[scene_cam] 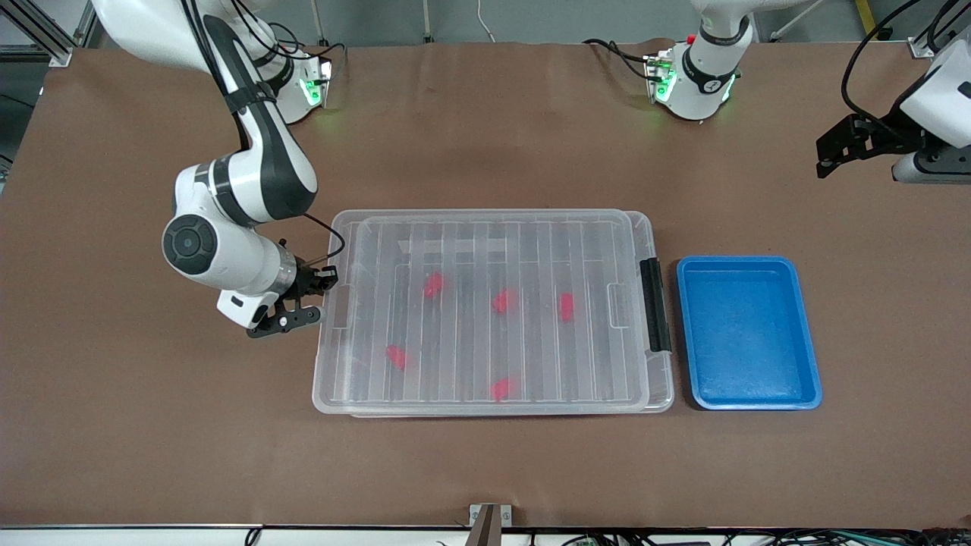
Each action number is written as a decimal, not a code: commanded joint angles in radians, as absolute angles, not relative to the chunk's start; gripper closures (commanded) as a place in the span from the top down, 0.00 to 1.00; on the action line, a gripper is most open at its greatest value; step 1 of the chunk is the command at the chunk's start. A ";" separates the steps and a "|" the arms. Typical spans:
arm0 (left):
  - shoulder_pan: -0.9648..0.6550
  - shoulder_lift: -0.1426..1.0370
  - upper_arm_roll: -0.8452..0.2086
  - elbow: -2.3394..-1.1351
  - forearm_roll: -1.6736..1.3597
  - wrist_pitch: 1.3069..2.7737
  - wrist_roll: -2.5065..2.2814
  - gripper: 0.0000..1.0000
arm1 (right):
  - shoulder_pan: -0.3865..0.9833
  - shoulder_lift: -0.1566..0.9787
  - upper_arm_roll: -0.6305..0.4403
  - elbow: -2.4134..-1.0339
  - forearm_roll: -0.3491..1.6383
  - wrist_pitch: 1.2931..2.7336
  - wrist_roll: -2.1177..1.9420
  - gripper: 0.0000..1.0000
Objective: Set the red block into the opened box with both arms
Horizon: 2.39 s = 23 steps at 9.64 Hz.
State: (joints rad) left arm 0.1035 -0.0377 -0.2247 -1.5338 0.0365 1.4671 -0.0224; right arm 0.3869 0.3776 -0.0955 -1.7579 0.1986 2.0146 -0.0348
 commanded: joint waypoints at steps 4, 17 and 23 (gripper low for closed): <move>0.107 -0.028 -0.227 -1.555 0.018 1.460 -0.028 1.00 | 0.255 0.309 -0.155 -1.634 0.195 1.860 -0.018 1.00; 0.138 -0.040 -0.224 -1.546 0.025 1.456 -0.008 1.00 | -0.076 0.026 -0.128 -1.412 0.029 1.338 -0.020 1.00; 0.133 -0.029 -0.225 -1.552 0.025 1.457 -0.017 1.00 | -0.125 -0.034 -0.015 -1.497 -0.029 1.448 -0.028 1.00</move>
State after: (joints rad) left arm 0.1307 -0.0371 -0.2214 -1.5263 0.0364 1.4670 -0.0208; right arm -0.1546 -0.0023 0.0113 -1.4662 -0.0079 1.4302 -0.0280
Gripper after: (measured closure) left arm 0.000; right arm 0.000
